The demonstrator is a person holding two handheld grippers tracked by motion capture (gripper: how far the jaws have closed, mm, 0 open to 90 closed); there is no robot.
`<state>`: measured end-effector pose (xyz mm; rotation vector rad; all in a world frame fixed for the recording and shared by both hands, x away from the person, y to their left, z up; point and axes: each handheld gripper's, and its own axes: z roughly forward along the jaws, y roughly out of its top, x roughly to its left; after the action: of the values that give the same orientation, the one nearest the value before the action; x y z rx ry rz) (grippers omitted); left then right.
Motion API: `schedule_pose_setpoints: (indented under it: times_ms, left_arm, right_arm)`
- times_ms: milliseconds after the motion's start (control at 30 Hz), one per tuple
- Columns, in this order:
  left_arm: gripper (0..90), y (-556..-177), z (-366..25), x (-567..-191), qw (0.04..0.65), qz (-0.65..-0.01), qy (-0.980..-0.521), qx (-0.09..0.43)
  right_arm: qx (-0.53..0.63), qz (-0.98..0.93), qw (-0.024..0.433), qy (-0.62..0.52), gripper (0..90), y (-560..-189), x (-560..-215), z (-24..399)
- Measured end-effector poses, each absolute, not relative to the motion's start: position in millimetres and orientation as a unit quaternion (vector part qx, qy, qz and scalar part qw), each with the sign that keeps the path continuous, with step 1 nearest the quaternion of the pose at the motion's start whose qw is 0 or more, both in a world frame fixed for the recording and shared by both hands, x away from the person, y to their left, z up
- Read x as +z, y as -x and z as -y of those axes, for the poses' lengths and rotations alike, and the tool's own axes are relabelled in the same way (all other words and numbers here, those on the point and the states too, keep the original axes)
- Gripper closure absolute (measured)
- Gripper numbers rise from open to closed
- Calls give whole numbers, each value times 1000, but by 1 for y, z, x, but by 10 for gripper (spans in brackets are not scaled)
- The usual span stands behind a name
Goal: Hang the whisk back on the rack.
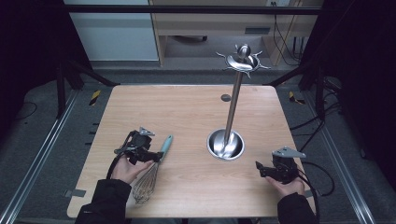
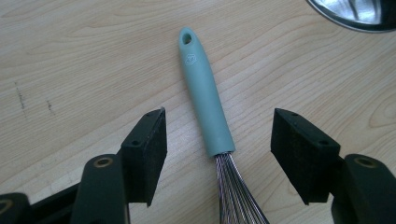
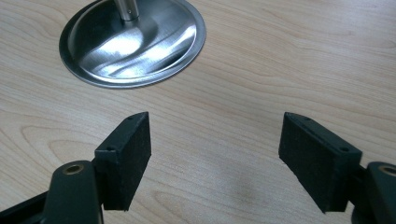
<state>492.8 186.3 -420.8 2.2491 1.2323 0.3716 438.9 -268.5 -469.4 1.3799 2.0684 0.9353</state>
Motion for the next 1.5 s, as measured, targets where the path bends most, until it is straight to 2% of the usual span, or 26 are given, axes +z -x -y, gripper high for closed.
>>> schedule_pose_setpoints:
  times_ms: [1267,1500]
  left_arm:
    - [524,-518,-167,-457,167,-476,-859,89]
    - [580,-522,-165,-464,161,-482,-858,78]
  right_arm:
    - [343,-763,236,-495,298,-440,-468,267]
    - [343,-763,237,-494,306,-440,-468,267]
